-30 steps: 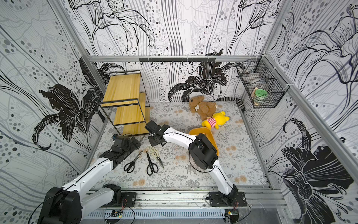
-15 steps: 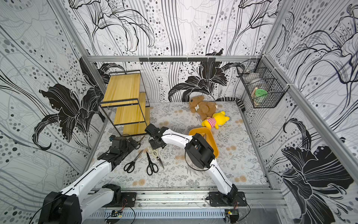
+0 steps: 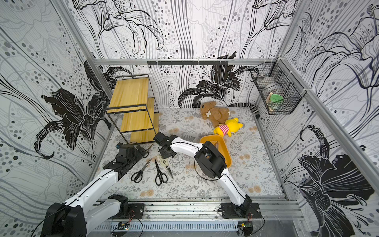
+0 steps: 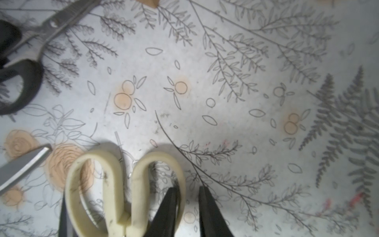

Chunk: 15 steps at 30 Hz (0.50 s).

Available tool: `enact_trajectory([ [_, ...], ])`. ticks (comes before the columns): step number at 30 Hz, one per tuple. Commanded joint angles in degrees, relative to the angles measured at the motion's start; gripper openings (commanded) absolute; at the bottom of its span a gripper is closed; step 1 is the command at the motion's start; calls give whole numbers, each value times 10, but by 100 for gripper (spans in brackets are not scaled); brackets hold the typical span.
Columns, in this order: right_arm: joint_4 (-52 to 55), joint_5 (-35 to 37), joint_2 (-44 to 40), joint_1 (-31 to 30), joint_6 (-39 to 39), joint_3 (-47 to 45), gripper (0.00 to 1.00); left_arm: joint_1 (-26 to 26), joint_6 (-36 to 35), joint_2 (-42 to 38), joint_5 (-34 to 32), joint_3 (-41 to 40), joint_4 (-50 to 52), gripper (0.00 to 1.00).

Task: Put the scissors into the storage box
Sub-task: Pick up the scissors from the center of the board.

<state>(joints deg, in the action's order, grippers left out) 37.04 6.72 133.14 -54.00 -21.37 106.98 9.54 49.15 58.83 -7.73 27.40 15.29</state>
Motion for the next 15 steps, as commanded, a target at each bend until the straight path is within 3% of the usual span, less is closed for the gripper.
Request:
enact_trajectory([
  [1, 46, 33, 28, -2, 8, -1, 18, -3, -6, -3, 7, -6, -19, 97],
  [11, 49, 65, 27, 2, 27, -18, 0, -4, 2, -2, 13, -7, -28, 97],
  [15, 25, 52, 1, 5, 21, -34, 0, -4, 13, 4, 27, -15, -45, 97],
])
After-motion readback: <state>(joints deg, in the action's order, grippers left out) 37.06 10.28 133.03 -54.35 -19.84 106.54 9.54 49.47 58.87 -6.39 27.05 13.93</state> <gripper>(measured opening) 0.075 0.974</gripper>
